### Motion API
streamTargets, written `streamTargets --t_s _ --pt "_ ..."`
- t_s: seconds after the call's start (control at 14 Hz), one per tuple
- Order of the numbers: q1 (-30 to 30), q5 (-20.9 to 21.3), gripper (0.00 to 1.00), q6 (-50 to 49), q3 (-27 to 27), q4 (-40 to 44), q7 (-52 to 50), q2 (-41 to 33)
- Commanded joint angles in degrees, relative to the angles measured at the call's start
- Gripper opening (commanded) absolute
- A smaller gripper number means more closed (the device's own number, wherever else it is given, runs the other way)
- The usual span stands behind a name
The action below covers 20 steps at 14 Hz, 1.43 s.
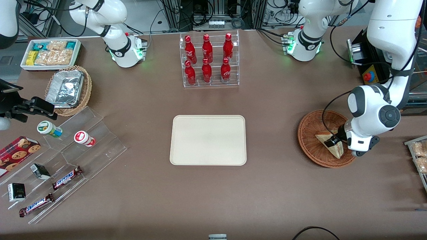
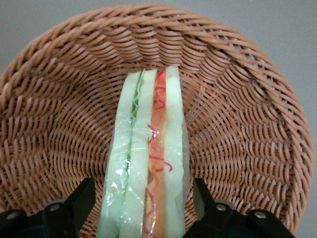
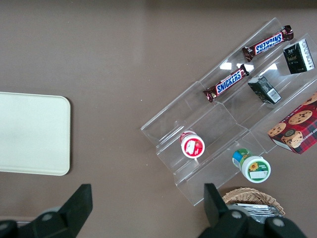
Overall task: Place sandwich from basket to tray
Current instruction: 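Lower the open left gripper onto the wrapped sandwich in the basket, then close the left gripper on the sandwich and lift it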
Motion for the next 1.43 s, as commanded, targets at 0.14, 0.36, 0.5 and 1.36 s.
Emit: streamTargets --t_s 0.14,0.36,0.5,1.36 --pt "-0.52 -0.05 0.46 0.12 -0.07 0.17 -0.52 -0.29" --pt "-1.83 0.39 0.4 -8.02 -0.16 3.93 -0.25 -2.22" --pt "-4.02 0.74 0.35 -10.77 -0.16 5.18 -0.34 -3.45" --pt "-24.93 -0.75 0.25 -11.57 -1.03 12.46 2.3 -1.98"
